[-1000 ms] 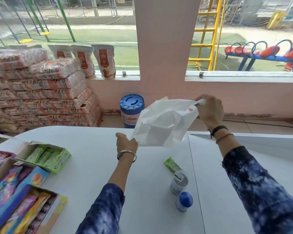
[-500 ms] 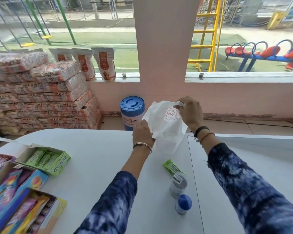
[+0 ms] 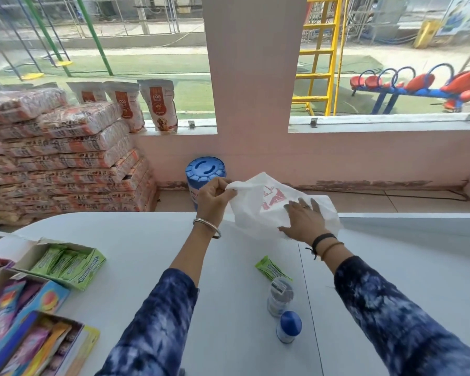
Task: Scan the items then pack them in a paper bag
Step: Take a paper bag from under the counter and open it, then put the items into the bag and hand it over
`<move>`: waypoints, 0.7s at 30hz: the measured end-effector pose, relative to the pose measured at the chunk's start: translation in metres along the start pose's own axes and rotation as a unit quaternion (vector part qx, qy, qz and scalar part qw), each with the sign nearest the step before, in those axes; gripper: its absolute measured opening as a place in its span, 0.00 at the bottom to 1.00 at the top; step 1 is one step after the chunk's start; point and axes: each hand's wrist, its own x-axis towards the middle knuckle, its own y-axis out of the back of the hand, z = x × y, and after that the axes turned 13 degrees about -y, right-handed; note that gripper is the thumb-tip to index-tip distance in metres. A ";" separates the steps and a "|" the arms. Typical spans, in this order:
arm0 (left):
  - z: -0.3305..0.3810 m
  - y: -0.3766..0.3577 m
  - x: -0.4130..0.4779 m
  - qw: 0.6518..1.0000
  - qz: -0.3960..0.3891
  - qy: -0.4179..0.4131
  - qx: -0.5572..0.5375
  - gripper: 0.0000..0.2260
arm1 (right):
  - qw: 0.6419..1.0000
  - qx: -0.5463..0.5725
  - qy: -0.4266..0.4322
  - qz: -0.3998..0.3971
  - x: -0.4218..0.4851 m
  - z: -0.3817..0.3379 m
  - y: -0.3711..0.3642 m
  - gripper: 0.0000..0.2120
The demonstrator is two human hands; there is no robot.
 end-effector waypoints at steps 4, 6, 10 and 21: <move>0.002 0.007 -0.009 0.982 -0.065 0.079 -0.158 0.11 | 0.991 0.098 -0.084 0.021 0.002 0.013 0.005 0.35; -0.001 0.005 -0.011 0.980 -0.076 0.106 -0.153 0.08 | 0.990 0.102 -0.092 0.037 0.002 0.010 0.004 0.30; -0.009 -0.001 -0.018 0.953 -0.242 0.172 0.056 0.08 | 0.982 0.166 0.012 0.091 -0.019 -0.001 -0.004 0.19; -0.019 0.000 -0.033 0.941 -0.156 0.273 -0.124 0.05 | 0.985 0.049 0.103 -0.128 -0.113 -0.003 -0.021 0.21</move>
